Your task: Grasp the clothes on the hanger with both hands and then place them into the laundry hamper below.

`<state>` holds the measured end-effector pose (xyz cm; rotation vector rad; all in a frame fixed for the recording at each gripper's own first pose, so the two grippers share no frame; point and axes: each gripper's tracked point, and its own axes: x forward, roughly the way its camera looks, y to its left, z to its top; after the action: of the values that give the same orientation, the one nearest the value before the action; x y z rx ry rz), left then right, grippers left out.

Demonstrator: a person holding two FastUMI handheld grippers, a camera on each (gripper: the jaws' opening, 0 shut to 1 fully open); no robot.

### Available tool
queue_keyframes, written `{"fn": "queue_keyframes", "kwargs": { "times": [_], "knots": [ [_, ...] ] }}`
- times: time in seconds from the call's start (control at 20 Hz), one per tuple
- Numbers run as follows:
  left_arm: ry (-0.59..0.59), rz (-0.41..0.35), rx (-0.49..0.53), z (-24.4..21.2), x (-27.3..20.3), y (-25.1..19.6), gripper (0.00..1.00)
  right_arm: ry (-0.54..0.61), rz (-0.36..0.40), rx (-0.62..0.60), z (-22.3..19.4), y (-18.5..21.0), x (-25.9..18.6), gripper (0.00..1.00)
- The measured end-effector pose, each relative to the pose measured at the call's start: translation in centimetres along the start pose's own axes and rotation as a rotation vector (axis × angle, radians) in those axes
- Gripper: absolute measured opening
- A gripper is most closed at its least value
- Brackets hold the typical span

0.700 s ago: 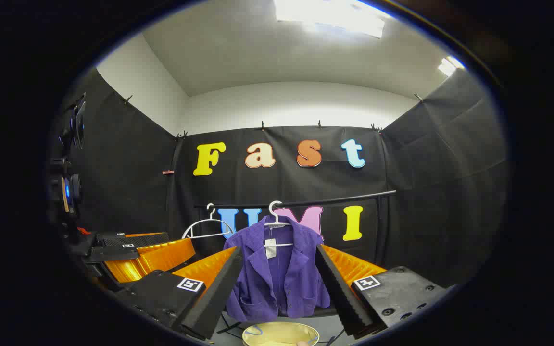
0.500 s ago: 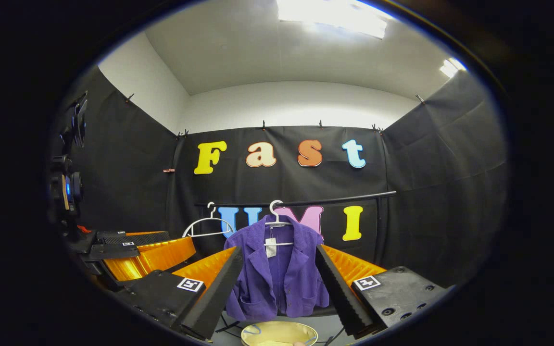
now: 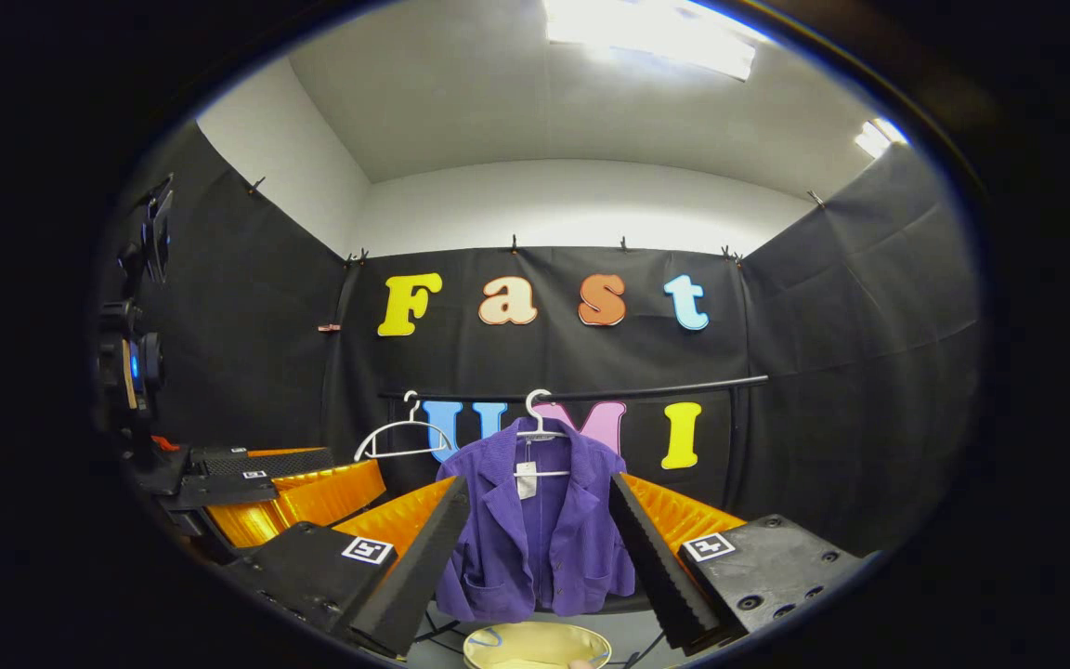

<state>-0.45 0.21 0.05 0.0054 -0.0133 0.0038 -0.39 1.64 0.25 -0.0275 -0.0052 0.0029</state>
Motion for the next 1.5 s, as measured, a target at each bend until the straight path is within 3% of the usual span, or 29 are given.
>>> {"fn": "queue_keyframes", "kwargs": {
  "times": [0.55,1.1,1.3,1.4,1.5],
  "knots": [
    [-0.014,-0.013,-0.041,0.1,-0.4,0.4,0.95,-0.006,-0.015,-0.023,0.2,1.9,-0.4,0.97],
    [-0.018,-0.114,-0.051,-0.1,-3.3,1.7,0.94,0.011,-0.086,-0.05,-0.9,4.1,-1.7,0.97],
    [0.008,-0.104,-0.02,-1.8,-2.7,2.4,0.95,0.028,-0.089,-0.063,-1.9,4.4,-0.8,0.97],
    [0.012,-0.135,-0.044,-2.1,-1.9,2.1,0.95,0.03,-0.084,-0.062,-2.3,4.4,0.0,0.97],
    [0.003,-0.118,-0.074,-2.2,-0.7,3.2,0.95,0.035,-0.078,-0.058,-3.0,4.1,1.3,0.97]
  ]
}}
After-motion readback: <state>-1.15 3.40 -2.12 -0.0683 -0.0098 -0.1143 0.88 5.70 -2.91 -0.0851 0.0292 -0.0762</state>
